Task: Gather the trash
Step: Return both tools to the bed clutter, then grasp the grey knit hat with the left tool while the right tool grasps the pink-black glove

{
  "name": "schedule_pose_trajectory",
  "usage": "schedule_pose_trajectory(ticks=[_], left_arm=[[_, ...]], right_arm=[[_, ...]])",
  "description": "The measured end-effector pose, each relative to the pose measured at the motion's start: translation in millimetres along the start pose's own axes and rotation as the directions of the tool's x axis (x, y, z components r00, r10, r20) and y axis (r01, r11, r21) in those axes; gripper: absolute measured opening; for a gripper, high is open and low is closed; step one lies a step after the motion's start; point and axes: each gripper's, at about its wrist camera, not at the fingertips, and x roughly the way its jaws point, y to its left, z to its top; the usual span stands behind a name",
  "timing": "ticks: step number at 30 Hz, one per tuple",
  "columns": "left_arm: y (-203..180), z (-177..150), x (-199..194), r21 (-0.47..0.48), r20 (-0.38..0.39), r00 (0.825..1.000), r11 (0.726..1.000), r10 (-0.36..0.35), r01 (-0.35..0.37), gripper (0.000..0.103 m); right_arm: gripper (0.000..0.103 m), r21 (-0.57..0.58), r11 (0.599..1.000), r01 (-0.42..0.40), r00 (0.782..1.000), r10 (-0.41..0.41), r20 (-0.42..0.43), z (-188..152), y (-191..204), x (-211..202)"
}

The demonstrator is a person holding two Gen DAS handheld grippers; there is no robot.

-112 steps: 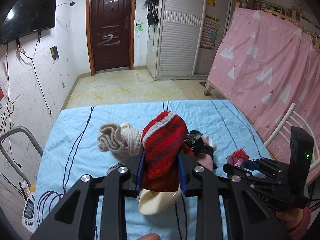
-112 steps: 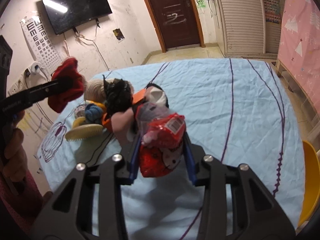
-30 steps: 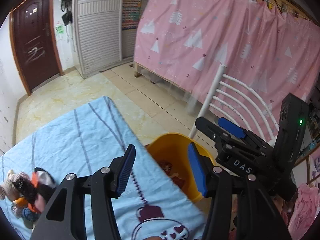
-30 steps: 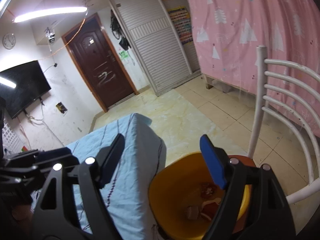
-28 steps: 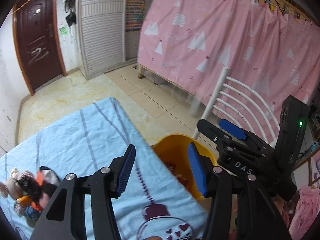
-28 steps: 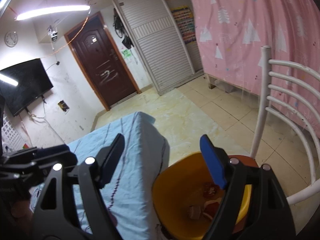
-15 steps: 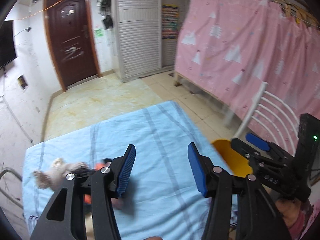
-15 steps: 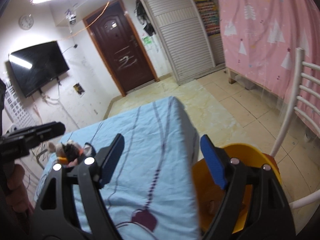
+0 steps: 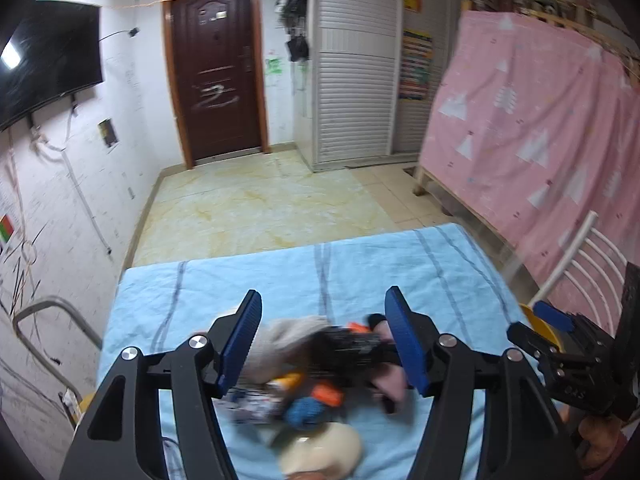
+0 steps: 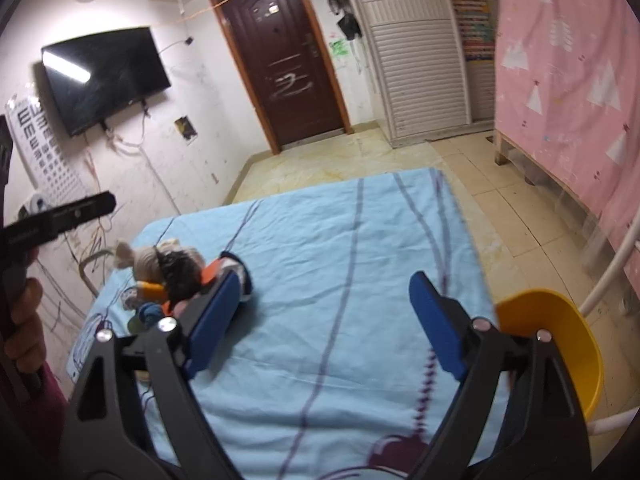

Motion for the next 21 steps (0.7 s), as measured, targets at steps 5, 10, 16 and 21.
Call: schedule_pose_trajectory(ticks=[5, 10, 16, 21], left_arm=[[41.2, -4.4, 9.1, -0.058, -0.022, 0.999, 0.998, 0.033, -0.034, 0.057], [71.9, -16.8, 19.8, -0.109, -0.052, 0.998, 0.993, 0.039, -0.044, 0.057], [92.5, -31.8, 36.7, -0.151, -0.093, 0.996, 0.988, 0.003, -0.017, 0.060], [96.3, -38.2, 58.0, -0.176, -0.123, 0.991, 0.984, -0.050, 0.028, 0.071]], right_arm=[[0.083, -0.042, 0.999, -0.015, 0.999, 0.013, -0.045, 0.1, 25.8, 19.0], [0.083, -0.078, 0.996, -0.031, 0.996, 0.024, -0.085, -1.3, 47.9, 35.3], [0.083, -0.128, 0.990, -0.056, 0.989, 0.038, -0.142, -5.2, 76.1, 54.4], [0.087, -0.157, 0.985, -0.067, 0.983, 0.038, -0.181, -11.7, 90.4, 67.9]])
